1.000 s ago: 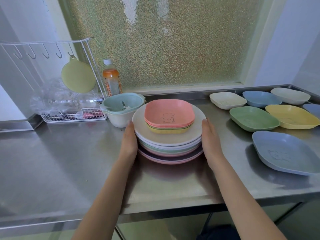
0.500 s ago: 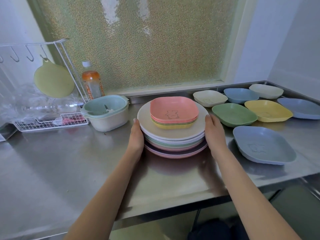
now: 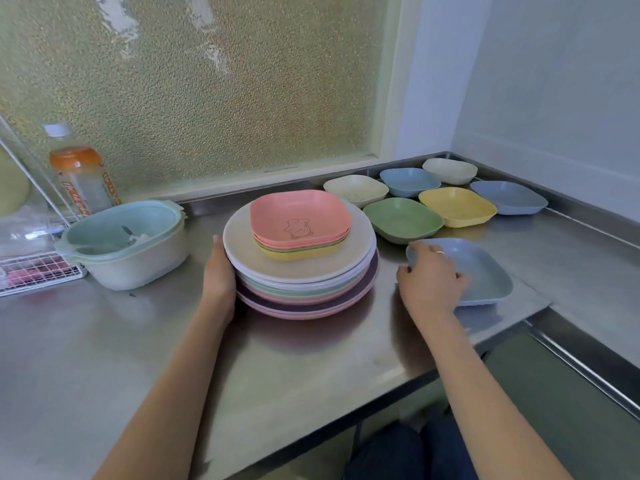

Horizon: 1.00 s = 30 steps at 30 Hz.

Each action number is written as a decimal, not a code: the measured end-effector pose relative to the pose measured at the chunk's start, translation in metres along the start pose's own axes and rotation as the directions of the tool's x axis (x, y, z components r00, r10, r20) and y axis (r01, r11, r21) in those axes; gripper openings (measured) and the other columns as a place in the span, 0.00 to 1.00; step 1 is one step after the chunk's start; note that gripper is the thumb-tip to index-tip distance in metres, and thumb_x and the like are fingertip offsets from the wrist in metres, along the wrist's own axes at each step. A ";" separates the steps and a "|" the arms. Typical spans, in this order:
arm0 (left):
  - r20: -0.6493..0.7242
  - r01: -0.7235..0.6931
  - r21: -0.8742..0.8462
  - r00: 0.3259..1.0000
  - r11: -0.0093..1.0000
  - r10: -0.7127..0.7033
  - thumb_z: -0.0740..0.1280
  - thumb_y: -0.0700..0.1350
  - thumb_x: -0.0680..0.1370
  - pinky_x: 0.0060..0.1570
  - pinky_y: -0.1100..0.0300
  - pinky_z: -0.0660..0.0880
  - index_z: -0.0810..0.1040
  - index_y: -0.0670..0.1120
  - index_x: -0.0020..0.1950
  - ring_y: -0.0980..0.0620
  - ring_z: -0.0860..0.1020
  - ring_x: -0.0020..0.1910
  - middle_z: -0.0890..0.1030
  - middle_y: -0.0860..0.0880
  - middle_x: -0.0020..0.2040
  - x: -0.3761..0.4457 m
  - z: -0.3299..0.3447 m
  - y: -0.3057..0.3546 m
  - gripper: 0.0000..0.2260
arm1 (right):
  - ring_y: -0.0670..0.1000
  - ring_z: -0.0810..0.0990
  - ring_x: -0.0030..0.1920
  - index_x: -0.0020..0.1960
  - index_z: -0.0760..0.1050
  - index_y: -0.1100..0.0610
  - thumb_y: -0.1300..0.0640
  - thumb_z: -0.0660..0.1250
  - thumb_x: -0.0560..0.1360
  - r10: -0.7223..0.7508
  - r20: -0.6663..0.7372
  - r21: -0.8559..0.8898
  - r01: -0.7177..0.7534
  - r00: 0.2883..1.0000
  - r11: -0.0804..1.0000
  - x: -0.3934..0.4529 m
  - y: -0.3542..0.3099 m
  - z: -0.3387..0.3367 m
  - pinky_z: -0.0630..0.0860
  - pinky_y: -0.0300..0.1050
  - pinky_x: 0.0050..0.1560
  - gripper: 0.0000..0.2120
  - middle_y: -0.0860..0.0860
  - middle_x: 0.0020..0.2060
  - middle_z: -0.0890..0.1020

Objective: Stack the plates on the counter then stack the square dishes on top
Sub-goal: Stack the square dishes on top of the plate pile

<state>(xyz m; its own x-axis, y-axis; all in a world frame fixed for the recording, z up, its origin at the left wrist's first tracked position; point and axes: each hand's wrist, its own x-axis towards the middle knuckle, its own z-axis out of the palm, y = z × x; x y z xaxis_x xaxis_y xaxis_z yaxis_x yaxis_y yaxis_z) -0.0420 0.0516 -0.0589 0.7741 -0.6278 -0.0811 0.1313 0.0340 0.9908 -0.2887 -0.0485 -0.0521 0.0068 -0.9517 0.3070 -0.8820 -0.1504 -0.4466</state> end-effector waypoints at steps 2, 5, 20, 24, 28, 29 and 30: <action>0.023 -0.006 0.005 1.000 1.000 0.006 0.50 0.59 0.81 0.65 0.52 0.68 0.80 0.54 0.46 0.50 0.77 0.58 0.81 0.50 0.55 0.001 -0.003 0.001 0.20 | 0.58 0.76 0.50 0.52 0.77 0.51 0.62 0.61 0.73 0.006 -0.027 -0.066 -0.008 1.000 0.998 -0.001 0.000 0.003 0.61 0.49 0.47 0.12 0.55 0.48 0.80; 0.013 -0.007 0.048 1.000 0.999 0.006 0.49 0.60 0.80 0.68 0.51 0.66 0.79 0.52 0.56 0.50 0.75 0.61 0.79 0.49 0.60 0.004 -0.006 -0.004 0.22 | 0.57 0.72 0.38 0.40 0.77 0.54 0.67 0.60 0.71 0.025 -0.120 -0.081 -0.035 0.992 0.996 0.002 0.000 0.003 0.56 0.47 0.42 0.11 0.54 0.35 0.79; 0.025 -0.005 0.048 1.000 0.999 0.003 0.50 0.61 0.79 0.69 0.50 0.64 0.77 0.50 0.62 0.50 0.74 0.63 0.78 0.49 0.63 0.000 -0.005 0.002 0.24 | 0.53 0.79 0.45 0.47 0.84 0.49 0.64 0.70 0.69 -0.558 -0.395 0.404 0.684 0.730 0.608 -0.008 -0.086 -0.040 0.67 0.50 0.52 0.13 0.45 0.41 0.85; 0.026 0.004 0.050 1.000 0.999 -0.006 0.50 0.64 0.77 0.70 0.49 0.64 0.77 0.51 0.62 0.50 0.74 0.63 0.78 0.48 0.64 -0.001 -0.007 0.001 0.26 | 0.52 0.77 0.43 0.46 0.84 0.47 0.60 0.68 0.69 -0.668 -0.312 0.432 0.727 0.675 0.533 -0.014 -0.097 -0.027 0.70 0.51 0.50 0.11 0.45 0.40 0.85; 0.020 0.004 0.052 1.000 0.999 -0.005 0.50 0.59 0.81 0.69 0.50 0.64 0.77 0.51 0.61 0.50 0.74 0.63 0.77 0.48 0.63 -0.003 -0.005 0.005 0.22 | 0.53 0.77 0.43 0.48 0.84 0.49 0.62 0.66 0.70 -0.683 -0.229 0.491 0.688 0.694 0.534 -0.018 -0.102 -0.014 0.73 0.57 0.51 0.12 0.48 0.40 0.85; 0.027 0.002 0.051 1.000 0.999 -0.003 0.49 0.59 0.81 0.69 0.51 0.64 0.77 0.51 0.61 0.50 0.74 0.63 0.77 0.48 0.63 -0.004 -0.005 0.006 0.21 | 0.53 0.77 0.43 0.48 0.84 0.50 0.62 0.66 0.71 -0.683 -0.217 0.502 0.679 0.698 0.535 -0.019 -0.102 -0.012 0.73 0.58 0.51 0.12 0.48 0.40 0.85; 0.032 -0.001 0.050 0.999 0.999 -0.001 0.49 0.58 0.81 0.69 0.52 0.64 0.77 0.51 0.61 0.50 0.73 0.63 0.77 0.48 0.63 -0.005 -0.005 0.006 0.21 | 0.53 0.77 0.43 0.48 0.84 0.51 0.63 0.66 0.71 -0.685 -0.201 0.506 0.673 0.700 0.540 -0.019 -0.101 -0.011 0.74 0.57 0.51 0.12 0.48 0.41 0.86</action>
<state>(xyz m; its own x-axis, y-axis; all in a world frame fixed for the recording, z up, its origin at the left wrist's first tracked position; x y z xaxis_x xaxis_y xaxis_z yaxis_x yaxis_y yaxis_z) -0.0418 0.0587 -0.0528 0.7535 -0.6528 -0.0785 0.0995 -0.0048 0.9950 -0.2045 -0.0118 -0.0035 0.5145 -0.5097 0.6896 -0.2330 -0.8570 -0.4596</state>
